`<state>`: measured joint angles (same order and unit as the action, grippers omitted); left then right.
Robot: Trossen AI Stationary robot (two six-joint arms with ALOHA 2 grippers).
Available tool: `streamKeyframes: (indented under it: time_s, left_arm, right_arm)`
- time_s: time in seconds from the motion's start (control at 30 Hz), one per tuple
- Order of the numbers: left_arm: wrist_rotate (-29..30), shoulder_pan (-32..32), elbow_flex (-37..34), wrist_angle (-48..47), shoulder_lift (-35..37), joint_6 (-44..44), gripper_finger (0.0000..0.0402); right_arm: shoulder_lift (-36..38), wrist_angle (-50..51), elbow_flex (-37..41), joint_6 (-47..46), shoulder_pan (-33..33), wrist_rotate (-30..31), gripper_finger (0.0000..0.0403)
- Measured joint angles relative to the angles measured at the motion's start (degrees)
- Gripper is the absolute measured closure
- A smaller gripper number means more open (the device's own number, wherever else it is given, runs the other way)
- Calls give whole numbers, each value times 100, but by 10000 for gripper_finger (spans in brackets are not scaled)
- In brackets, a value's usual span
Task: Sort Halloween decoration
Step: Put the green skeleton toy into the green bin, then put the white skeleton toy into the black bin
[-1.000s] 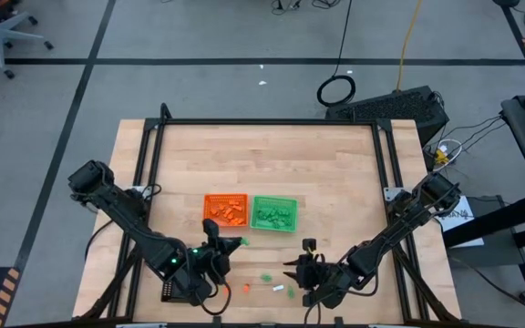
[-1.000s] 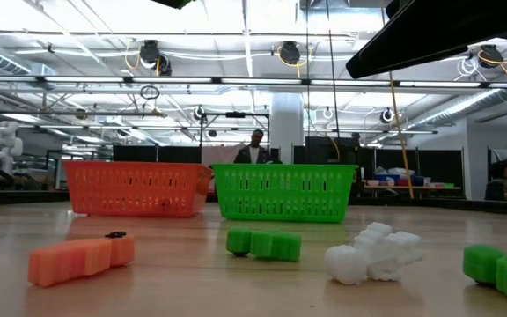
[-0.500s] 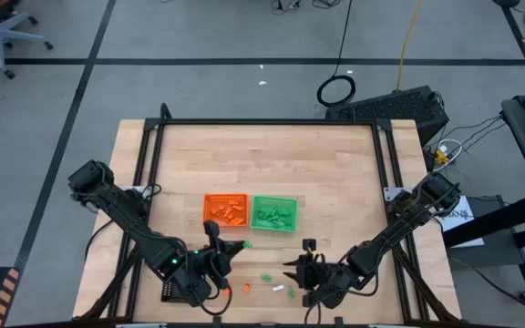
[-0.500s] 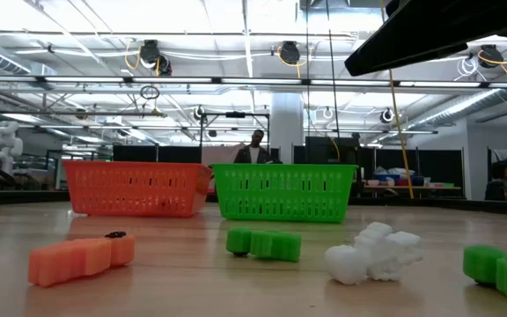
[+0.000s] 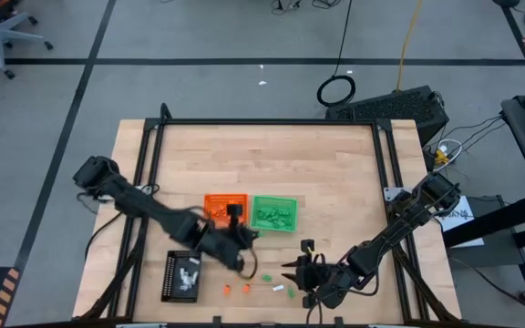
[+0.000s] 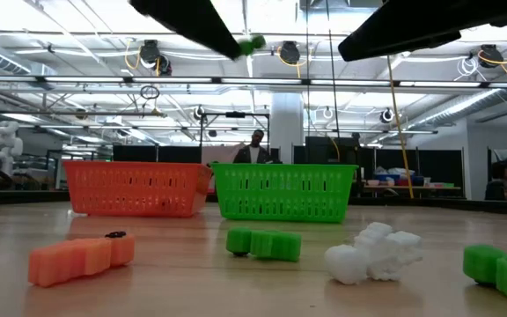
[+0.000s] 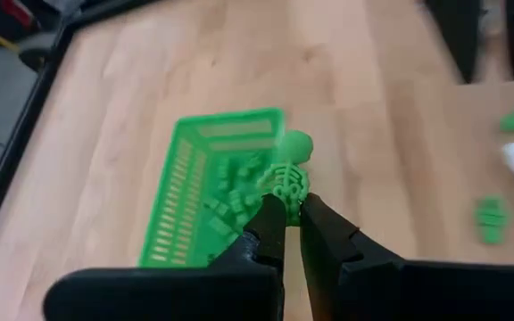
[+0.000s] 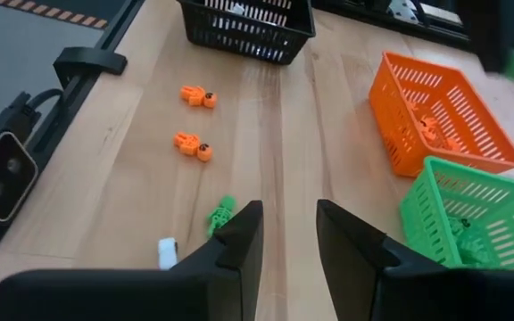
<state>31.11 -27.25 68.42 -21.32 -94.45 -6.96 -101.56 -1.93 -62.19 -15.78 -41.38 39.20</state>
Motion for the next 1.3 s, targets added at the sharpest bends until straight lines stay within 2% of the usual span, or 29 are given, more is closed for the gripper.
streamKeyframes:
  time_s: [0.23, 0.37, 0.53, 0.87, 1.17, 1.3]
  left_arm:
    - [-1350, 1157, 2, 268, -48, 803, 385]
    - [-1803, 1680, 5, 150, -151, 930, 385]
    - [-2314, 2031, -1, 147, -506, 929, 385]
    - [-2407, 2064, 0, 106, -1099, 733, 375]
    - [-2181, 1881, 0, 133, -1113, 577, 273]
    - [-1939, 1763, 32, 76, -1085, 277, 249]
  right_arm:
    - [0, 2, 0, 206, 52, 0, 312]
    - [0, 25, 0, 259, 52, -2, 312]
    - [0, 47, 0, 239, 52, -1, 312]
    - [0, 102, 0, 58, 52, -2, 312]
    - [-2, 400, 2, -352, 53, -22, 312]
    - [-2, 402, 2, -579, 54, -24, 312]
